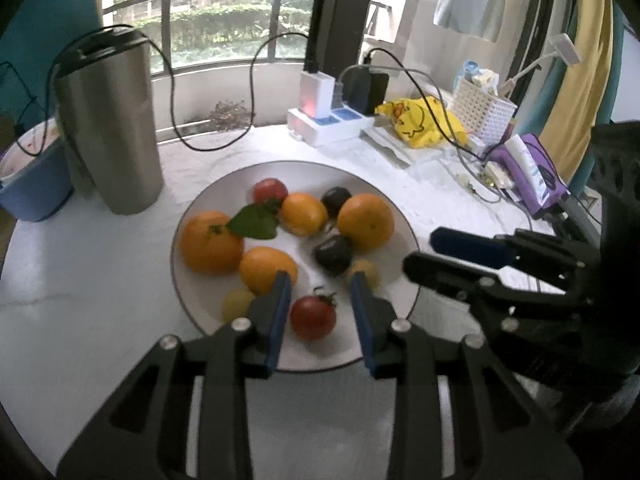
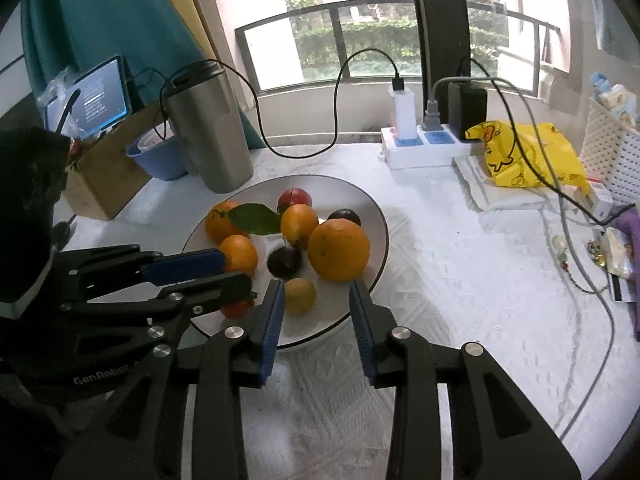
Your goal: Organize fruits
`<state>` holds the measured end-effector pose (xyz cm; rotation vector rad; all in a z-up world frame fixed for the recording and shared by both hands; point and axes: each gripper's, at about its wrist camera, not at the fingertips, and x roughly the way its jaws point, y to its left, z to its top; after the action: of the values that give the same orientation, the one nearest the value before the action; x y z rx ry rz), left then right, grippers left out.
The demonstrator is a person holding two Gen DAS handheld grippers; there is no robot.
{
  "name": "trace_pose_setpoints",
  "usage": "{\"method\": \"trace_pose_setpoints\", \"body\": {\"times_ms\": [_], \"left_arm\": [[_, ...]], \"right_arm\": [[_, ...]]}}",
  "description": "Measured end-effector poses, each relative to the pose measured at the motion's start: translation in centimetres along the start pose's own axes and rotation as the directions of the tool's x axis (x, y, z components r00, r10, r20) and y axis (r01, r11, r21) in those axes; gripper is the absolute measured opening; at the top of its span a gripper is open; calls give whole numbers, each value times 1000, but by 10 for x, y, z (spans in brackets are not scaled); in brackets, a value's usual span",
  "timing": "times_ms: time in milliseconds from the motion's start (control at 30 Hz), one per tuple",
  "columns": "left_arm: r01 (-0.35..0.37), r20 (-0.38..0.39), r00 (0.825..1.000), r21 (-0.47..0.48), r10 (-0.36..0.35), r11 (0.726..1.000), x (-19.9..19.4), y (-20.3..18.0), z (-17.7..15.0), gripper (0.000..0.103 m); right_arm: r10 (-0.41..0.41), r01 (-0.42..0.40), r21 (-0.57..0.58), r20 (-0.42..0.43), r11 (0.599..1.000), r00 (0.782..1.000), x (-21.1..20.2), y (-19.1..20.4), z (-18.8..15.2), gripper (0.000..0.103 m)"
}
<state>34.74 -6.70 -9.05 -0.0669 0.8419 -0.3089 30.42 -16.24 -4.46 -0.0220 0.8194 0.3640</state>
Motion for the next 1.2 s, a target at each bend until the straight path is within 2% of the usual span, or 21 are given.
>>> {"method": "trace_pose_setpoints", "body": {"times_ms": [67, 100, 500, 667, 833, 1200], "left_arm": [[-4, 11, 1000, -13, 4, 1000, -7, 2, -2, 44], [0, 19, 1000, -24, 1, 1000, -11, 4, -3, 46], [-15, 77, 997, -71, 20, 997, -58, 11, -29, 50], [-12, 104, 994, -97, 22, 995, -75, 13, -40, 63], [-32, 126, 991, -106, 45, 994, -93, 12, -53, 64], [-33, 152, 987, -106, 49, 994, -126, 7, -82, 65]], "right_arm": [[-8, 8, -2, 7, 1000, 1000, -6, 3, 0, 36], [-10, 11, -3, 10, 1000, 1000, -8, 4, 0, 36], [-21, 22, -36, 33, 999, 999, -35, 30, -8, 36], [-31, 33, -49, 44, 998, 999, -47, 40, -13, 36], [-39, 42, -59, 53, 997, 998, -58, 50, -18, 36], [-48, 54, -83, 73, 995, 996, -84, 76, -35, 36]]}}
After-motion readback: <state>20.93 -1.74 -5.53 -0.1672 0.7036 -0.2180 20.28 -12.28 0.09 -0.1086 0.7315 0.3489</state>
